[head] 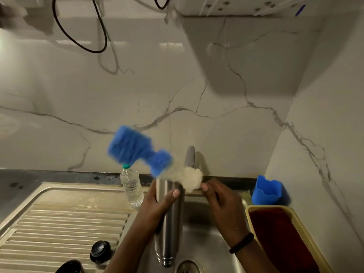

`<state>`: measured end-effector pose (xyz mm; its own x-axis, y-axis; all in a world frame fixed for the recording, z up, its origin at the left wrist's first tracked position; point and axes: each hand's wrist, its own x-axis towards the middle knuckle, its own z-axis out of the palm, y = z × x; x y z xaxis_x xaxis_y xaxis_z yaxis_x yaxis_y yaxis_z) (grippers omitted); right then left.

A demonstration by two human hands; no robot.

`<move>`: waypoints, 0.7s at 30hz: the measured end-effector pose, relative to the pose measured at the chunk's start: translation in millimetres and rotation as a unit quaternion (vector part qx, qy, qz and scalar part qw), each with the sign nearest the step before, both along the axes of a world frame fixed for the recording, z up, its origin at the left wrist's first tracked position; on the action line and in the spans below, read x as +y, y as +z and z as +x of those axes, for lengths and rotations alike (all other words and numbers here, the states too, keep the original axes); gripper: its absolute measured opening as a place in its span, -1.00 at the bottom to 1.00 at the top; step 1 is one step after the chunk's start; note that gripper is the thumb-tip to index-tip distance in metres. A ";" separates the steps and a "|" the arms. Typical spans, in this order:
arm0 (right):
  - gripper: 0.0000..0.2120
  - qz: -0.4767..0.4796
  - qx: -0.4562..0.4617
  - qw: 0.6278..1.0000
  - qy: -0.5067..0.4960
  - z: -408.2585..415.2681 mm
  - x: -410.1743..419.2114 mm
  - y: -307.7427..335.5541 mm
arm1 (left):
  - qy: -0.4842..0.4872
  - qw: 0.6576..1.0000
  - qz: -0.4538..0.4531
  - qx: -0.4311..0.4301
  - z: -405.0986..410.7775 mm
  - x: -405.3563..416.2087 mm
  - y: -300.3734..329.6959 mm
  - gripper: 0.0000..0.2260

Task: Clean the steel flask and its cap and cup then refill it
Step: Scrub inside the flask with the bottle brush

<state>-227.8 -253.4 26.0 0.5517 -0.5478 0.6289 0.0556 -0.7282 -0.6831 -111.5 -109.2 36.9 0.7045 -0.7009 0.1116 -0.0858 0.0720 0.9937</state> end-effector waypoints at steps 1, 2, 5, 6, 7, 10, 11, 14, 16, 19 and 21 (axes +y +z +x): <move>-0.73 -0.067 0.007 0.997 -0.022 -0.8 -0.2 -2.3 | 0.008 1.000 0.013 -0.022 -0.5 -0.8 1.1 -0.58; -0.70 -0.134 0.014 0.989 -0.056 -1.0 -0.1 -3.4 | 0.021 0.999 0.027 -0.041 0.6 -1.7 -2.3 -0.64; -0.61 -0.252 0.039 0.955 -0.152 0.9 8.7 4.2 | 0.083 0.989 0.063 -0.106 -1.7 -5.0 -13.1 -0.56; -0.59 -0.275 0.062 0.944 -0.169 2.0 15.7 10.0 | 0.103 0.982 0.084 -0.133 -3.2 -6.8 -17.5 -0.55; -0.58 -0.294 0.101 0.932 -0.186 3.4 23.8 15.6 | 0.119 0.974 0.105 -0.161 -5.8 -8.7 -20.4 -0.53; -0.54 -0.303 0.213 0.903 -0.217 7.2 39.9 32.5 | 0.149 0.946 0.168 -0.233 -10.0 -12.8 -29.6 -0.48; -0.53 -0.285 0.240 0.904 -0.210 5.4 42.2 38.2 | 0.166 0.938 0.176 -0.249 -11.1 -13.3 -29.9 -0.48; -0.48 -0.288 0.341 0.882 -0.155 -3.9 42.4 53.8 | 0.226 0.909 0.182 -0.298 -15.5 -15.0 -26.9 -0.51; -0.51 -0.265 0.358 0.886 -0.126 -9.8 43.3 54.1 | 0.251 0.902 0.178 -0.303 -18.7 -17.2 -25.4 -0.50; -0.67 -0.300 0.349 0.877 -0.141 -14.5 44.1 64.0 | 0.232 0.901 0.160 -0.330 -22.7 -17.0 -29.8 -0.50; -0.74 -0.301 0.307 0.896 -0.114 -15.1 39.0 77.3 | 0.196 0.896 0.141 -0.373 -22.7 -13.7 -34.9 -0.45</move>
